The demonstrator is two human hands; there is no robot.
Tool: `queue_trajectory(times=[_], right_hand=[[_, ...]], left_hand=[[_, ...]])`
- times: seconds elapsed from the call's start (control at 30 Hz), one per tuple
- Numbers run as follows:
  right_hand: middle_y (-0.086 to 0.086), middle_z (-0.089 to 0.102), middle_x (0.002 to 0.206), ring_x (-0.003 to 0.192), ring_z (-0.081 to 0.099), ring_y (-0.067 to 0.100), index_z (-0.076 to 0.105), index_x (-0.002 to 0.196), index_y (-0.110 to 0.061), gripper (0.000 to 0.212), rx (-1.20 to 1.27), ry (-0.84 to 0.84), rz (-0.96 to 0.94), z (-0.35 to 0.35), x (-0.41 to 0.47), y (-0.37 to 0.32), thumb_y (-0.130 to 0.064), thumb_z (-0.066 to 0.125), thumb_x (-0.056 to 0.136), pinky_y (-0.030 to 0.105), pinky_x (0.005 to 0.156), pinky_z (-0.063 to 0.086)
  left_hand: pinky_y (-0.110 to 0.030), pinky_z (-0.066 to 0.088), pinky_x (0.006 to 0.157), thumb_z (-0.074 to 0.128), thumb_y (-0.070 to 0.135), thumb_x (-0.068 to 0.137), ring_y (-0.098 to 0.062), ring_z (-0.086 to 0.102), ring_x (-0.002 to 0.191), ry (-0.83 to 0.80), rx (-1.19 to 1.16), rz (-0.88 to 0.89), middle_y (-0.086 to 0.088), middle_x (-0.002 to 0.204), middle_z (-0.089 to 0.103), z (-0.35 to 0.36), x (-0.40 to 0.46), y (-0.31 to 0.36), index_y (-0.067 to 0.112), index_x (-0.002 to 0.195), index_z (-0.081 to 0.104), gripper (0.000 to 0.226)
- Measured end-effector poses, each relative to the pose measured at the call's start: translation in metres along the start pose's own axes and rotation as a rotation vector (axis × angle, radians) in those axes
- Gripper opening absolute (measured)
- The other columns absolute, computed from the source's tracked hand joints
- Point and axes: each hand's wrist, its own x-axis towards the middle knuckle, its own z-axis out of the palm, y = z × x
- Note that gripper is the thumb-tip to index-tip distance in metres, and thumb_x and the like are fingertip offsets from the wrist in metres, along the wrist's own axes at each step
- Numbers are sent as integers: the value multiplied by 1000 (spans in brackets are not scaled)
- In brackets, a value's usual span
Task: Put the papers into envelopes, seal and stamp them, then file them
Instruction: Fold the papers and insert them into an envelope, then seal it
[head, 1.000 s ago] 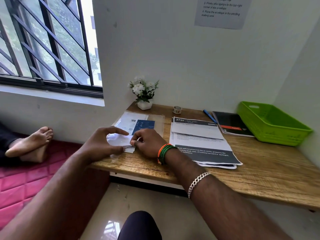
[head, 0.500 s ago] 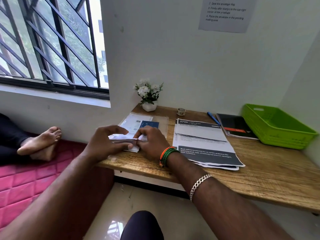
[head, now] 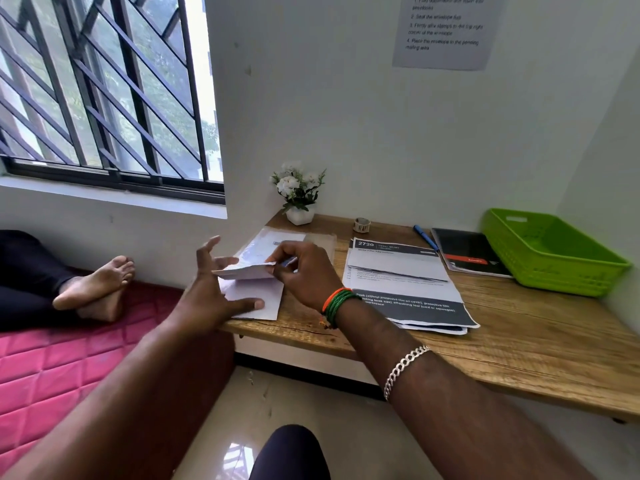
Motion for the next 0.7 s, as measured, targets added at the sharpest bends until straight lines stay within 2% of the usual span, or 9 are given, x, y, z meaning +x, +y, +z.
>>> queue_trajectory(times=[0.07,0.13,0.2,0.3,0.37,0.43,0.5,0.57,0.7], right_hand=[[-12,73,84,83,67,6,71,77,-23,10,2,25,37,-2,-2,4,-18,78,82,38,79,58],[-16,68,79,81,65,5,70,76,-25,13,-2,50,66,-3,-5,5,-18,78,82,35,79,57],[-18,65,75,78,64,5,67,73,-28,16,-16,72,76,-2,-6,6,-19,78,82,33,79,56],[-13,70,78,79,66,6,64,72,-29,18,-41,65,72,3,-4,7,-21,76,83,34,79,56],[-9,74,83,80,68,6,65,73,-28,16,-39,48,74,7,-3,6,-21,75,84,36,81,57],[-7,74,85,81,68,8,68,76,-24,12,-31,40,78,10,-2,4,-19,75,84,37,82,57],[-6,75,84,81,69,10,69,76,-21,9,-22,37,69,13,-2,2,-17,75,83,38,82,57],[-6,74,85,81,69,11,70,77,-20,8,-29,19,64,14,-1,1,-16,75,82,39,82,57],[-6,75,89,82,69,10,71,79,-19,7,-35,-16,41,11,-4,0,-18,76,84,37,82,57]], left_hand=[[-48,45,107,98,55,47,-22,50,129,-35,46,-26,-3,146,49,-3,0,3,41,152,0,144],[-48,47,103,94,60,46,-24,49,128,63,149,12,-7,143,46,-5,-4,6,29,149,9,137],[-44,50,87,90,60,51,-27,56,109,313,242,74,-7,120,50,1,-17,12,14,129,28,109],[-41,47,73,91,49,66,-29,58,87,527,294,87,0,98,54,15,-46,20,18,102,38,71],[-41,50,73,86,49,75,-24,63,87,417,366,146,7,100,61,19,-53,17,25,97,55,45],[-38,54,82,76,51,83,-19,67,99,225,418,217,13,117,65,17,-50,13,30,111,68,35],[-35,51,97,65,54,91,-16,63,119,26,445,196,10,137,63,13,-40,12,32,136,62,51],[-32,44,108,50,57,94,-15,55,133,-122,520,179,8,147,58,11,-29,17,32,145,55,57],[-35,47,104,53,38,98,-20,56,131,-203,612,121,3,146,59,10,-12,23,35,145,52,47]])
